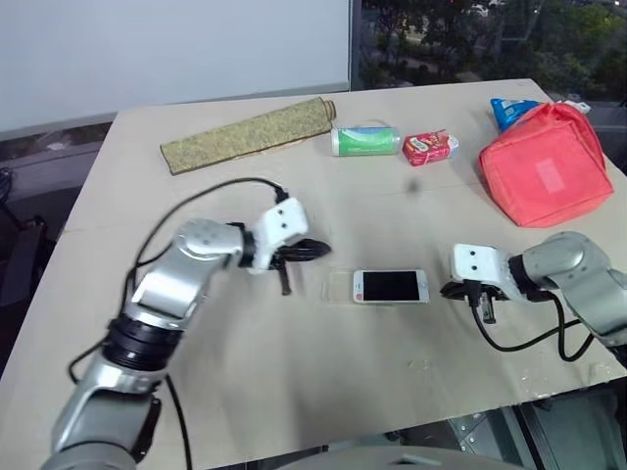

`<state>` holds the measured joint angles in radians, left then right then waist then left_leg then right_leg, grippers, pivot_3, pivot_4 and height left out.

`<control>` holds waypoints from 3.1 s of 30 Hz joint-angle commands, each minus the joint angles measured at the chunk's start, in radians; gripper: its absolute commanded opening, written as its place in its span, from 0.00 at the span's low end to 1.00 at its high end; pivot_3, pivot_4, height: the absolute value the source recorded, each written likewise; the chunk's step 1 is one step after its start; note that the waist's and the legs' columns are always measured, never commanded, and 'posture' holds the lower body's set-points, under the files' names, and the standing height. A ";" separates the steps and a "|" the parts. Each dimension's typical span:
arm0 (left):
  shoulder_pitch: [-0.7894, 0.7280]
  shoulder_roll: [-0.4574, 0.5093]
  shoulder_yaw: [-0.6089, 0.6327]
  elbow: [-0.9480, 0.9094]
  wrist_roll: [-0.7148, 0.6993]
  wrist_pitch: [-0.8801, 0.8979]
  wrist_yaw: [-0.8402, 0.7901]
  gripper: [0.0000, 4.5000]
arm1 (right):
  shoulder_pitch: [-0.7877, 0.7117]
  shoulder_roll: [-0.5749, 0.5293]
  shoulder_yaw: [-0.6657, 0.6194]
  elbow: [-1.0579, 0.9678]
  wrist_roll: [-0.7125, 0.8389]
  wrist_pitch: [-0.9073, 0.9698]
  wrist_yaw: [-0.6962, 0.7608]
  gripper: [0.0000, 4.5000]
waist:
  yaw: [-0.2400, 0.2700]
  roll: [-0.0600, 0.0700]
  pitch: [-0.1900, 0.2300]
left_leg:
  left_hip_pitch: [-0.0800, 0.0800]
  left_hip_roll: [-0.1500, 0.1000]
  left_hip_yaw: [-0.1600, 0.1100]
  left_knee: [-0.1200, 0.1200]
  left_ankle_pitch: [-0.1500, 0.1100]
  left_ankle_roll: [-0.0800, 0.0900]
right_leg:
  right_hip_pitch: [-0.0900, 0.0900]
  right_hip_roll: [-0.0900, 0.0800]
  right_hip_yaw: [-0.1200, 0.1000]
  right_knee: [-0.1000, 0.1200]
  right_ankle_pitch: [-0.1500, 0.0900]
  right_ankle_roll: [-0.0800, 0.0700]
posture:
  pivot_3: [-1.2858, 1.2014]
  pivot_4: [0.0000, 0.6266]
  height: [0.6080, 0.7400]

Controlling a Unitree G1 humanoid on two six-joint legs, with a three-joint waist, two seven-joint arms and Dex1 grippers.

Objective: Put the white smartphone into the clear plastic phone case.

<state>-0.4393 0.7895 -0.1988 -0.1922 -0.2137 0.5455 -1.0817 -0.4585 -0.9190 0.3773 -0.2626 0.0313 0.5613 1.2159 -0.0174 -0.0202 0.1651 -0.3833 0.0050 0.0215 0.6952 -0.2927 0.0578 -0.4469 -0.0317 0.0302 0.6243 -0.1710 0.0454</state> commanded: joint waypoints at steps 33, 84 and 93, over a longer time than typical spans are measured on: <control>-0.018 -0.045 -0.031 -0.065 -0.028 0.067 -0.066 0.00 | 0.050 0.102 -0.118 -0.015 0.024 0.010 -0.091 0.01 | 0.006 -0.002 0.001 | -0.001 -0.001 -0.002 0.001 0.002 -0.003 | 0.000 -0.002 -0.003 0.001 0.001 -0.001 | 0.52 0.24 1.00; -0.069 -0.213 -0.239 0.065 0.173 -0.044 -0.029 0.00 | -0.109 0.193 0.118 -0.127 -0.059 0.241 -0.198 0.01 | 0.032 -0.002 0.001 | 0.003 -0.003 -0.002 0.004 0.002 -0.003 | 0.006 -0.003 -0.003 0.001 0.000 0.000 | 0.52 0.24 1.00; -0.054 -0.150 -0.163 0.058 0.162 -0.052 -0.055 0.00 | -0.069 0.134 0.032 -0.173 -0.039 0.280 -0.186 0.01 | 0.031 -0.002 0.001 | 0.003 -0.002 -0.003 0.004 0.002 -0.003 | 0.006 -0.003 -0.004 0.001 0.000 0.000 | 0.52 0.24 1.00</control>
<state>-0.4996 0.6391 -0.3619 -0.1067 -0.0255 0.5120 -1.1227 -0.5234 -0.7793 0.4665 -0.3706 -0.0385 0.8421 1.0316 0.0138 -0.0218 0.1666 -0.3816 0.0027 0.0183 0.6994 -0.2905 0.0545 -0.4420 -0.0349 0.0264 0.6256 -0.1705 0.0452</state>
